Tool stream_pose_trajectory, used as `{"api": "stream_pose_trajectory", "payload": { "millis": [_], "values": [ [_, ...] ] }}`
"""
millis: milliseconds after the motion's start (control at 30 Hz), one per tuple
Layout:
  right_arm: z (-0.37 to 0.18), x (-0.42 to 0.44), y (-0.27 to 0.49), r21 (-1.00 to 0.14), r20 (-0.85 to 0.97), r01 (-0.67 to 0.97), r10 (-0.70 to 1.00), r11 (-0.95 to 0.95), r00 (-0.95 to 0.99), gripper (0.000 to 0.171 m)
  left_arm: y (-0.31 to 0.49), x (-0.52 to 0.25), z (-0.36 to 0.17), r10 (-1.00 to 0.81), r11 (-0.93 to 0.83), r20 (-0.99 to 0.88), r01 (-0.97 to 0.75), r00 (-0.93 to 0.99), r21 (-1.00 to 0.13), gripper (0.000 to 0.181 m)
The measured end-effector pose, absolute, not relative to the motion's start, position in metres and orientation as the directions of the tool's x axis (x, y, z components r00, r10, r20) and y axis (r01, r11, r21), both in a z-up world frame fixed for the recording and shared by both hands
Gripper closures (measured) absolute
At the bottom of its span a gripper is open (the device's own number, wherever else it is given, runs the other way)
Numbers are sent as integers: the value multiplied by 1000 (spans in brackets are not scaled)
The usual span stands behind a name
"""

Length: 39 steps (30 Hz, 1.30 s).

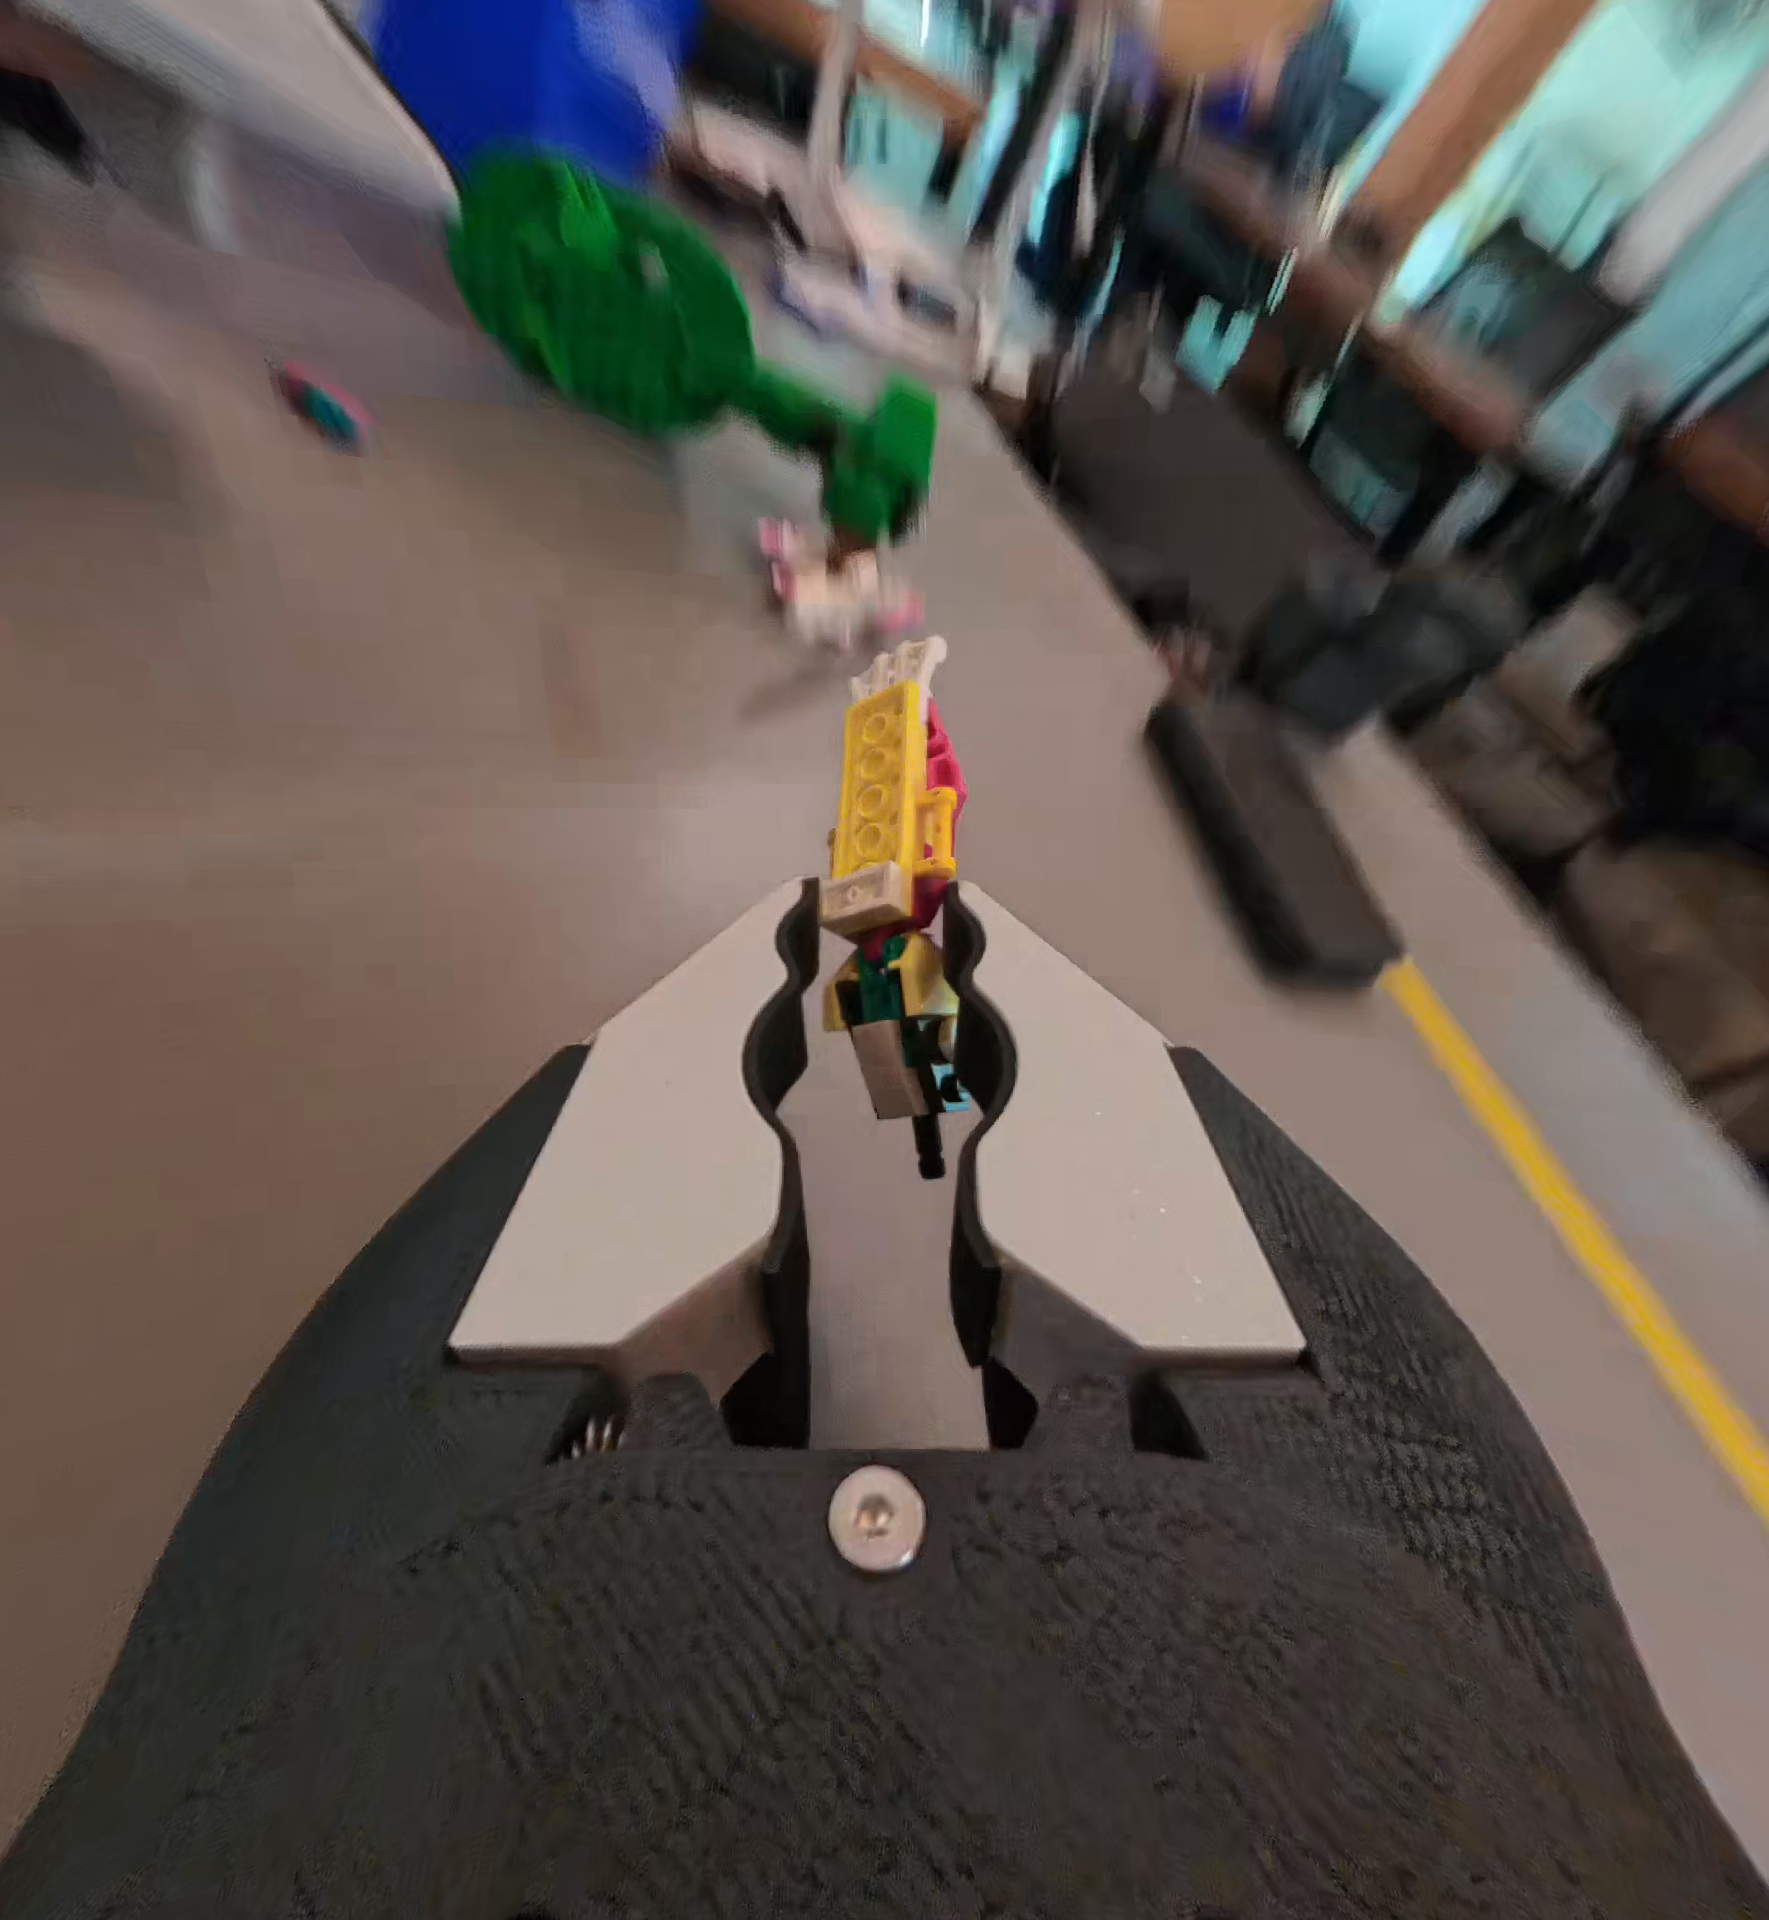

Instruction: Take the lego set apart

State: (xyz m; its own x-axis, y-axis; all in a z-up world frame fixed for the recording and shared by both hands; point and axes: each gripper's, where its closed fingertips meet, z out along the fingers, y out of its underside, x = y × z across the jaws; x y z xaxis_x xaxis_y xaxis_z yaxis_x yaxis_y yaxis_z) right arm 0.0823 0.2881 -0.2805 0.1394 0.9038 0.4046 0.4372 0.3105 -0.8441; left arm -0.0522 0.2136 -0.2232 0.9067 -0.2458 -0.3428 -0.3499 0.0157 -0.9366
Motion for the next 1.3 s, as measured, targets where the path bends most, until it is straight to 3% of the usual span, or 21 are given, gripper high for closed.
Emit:
{"api": "stream_pose_trajectory", "payload": {
  "millis": [33,100,167,300,467,600,667,733,833,1000,1300],
  "values": [
    [-268,76,278,-841,472,365,871,399,136,150,211,-33,-222,-313,47,-339,-342,887,-939,117],
    [-251,68,258,-747,653,278,744,603,142,150,203,1,-221,-433,90,-295,-285,852,-954,119],
    [-243,63,248,-564,825,294,543,772,155,150,196,23,-221,-519,110,-273,-254,810,-961,121],
    [-248,56,226,-260,966,300,244,918,91,151,197,27,-235,-521,99,-343,-343,782,-934,130],
    [-256,51,206,-135,991,253,133,958,27,150,195,29,-243,-519,125,-449,-455,728,-882,142],
    [-259,50,204,-112,994,245,113,963,10,150,188,39,-254,-554,169,-546,-557,629,-813,159],
    [-259,50,204,-89,996,249,90,964,7,150,189,39,-259,-558,144,-534,-560,635,-816,151],
    [-255,50,205,-54,999,265,49,963,24,151,187,44,-253,-613,88,-380,-419,693,-904,138],
    [-244,51,209,-36,996,301,11,953,85,150,187,43,-236,-696,-77,3,-70,718,-995,125],
    [-231,50,207,-23,988,319,-26,947,150,150,187,37,-220,-715,-349,495,363,493,-864,131],
    [-218,48,195,61,971,314,-129,947,199,151,183,35,-204,-697,-502,693,565,184,-655,158]
  ]
}}
